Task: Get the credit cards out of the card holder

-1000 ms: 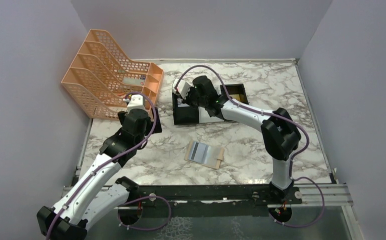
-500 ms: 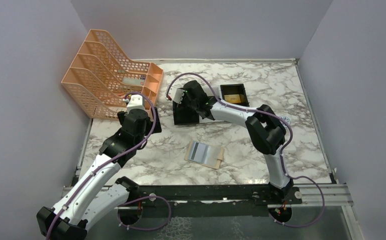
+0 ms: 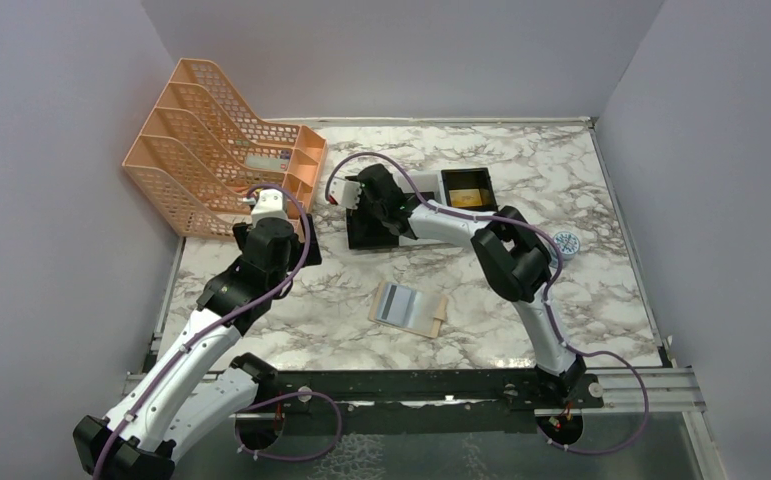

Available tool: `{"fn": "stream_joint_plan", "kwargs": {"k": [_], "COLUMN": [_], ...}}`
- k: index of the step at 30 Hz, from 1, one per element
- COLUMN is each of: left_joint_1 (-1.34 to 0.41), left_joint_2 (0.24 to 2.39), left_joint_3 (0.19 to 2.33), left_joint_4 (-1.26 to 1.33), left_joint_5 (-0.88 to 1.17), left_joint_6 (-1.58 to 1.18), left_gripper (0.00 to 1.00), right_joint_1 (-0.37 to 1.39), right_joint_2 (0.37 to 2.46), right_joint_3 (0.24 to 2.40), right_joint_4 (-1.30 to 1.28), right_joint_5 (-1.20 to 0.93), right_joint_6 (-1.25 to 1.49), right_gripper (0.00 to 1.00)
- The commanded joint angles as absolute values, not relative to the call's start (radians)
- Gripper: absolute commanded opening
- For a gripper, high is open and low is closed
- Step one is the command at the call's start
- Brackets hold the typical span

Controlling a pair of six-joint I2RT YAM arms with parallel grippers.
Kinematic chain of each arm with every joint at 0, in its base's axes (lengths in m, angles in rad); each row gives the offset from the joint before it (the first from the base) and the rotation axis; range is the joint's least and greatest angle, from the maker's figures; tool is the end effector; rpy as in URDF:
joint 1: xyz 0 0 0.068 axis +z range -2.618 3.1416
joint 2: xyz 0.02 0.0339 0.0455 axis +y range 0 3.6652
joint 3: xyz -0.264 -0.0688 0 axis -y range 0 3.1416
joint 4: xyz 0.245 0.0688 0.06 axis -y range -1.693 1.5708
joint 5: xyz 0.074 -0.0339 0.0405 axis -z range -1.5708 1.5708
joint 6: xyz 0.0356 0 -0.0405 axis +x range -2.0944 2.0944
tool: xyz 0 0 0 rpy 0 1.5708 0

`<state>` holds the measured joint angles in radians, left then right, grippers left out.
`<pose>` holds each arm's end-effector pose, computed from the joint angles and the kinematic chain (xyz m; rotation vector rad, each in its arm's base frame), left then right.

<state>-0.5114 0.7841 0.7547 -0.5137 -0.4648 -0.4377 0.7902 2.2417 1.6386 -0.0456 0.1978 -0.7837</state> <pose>0.1564 -0.0694 0.2980 -0.1966 2.0429 -0.0964 0.3616 0.3551 0.1649 -1.4886 1.6378 -0.2158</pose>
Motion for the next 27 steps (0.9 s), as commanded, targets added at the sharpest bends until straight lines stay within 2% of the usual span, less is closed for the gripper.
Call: {"fn": "stream_joint_plan", "kwargs": {"k": [1, 4, 8, 27], "left_joint_1": [-0.505, -0.504, -0.503, -0.500], "left_joint_2": [0.773, 0.778, 0.791, 0.823], "left_joint_3": [0.747, 0.749, 0.750, 0.755], "left_joint_4": [-0.523, -0.523, -0.523, -0.524], "left_joint_5": [-0.465, -0.457, -0.451, -0.409], "left_joint_6": [-0.425, -0.422, -0.423, -0.411], "left_gripper": [0.99, 0.99, 0.99, 0.99], "right_joint_1": [0.799, 0.799, 0.799, 0.797], "right_joint_2": [2.271, 2.270, 2.256, 2.263], "right_joint_3": [1.667, 1.666, 1.673, 1.674], "right_joint_4": [-0.045, -0.066, -0.106, -0.119], "right_joint_5": [0.232, 0.209, 0.146, 0.144], "right_joint_6": [-0.793, -0.781, -0.752, -0.738], "right_gripper": [0.05, 0.08, 0.24, 0.36]}}
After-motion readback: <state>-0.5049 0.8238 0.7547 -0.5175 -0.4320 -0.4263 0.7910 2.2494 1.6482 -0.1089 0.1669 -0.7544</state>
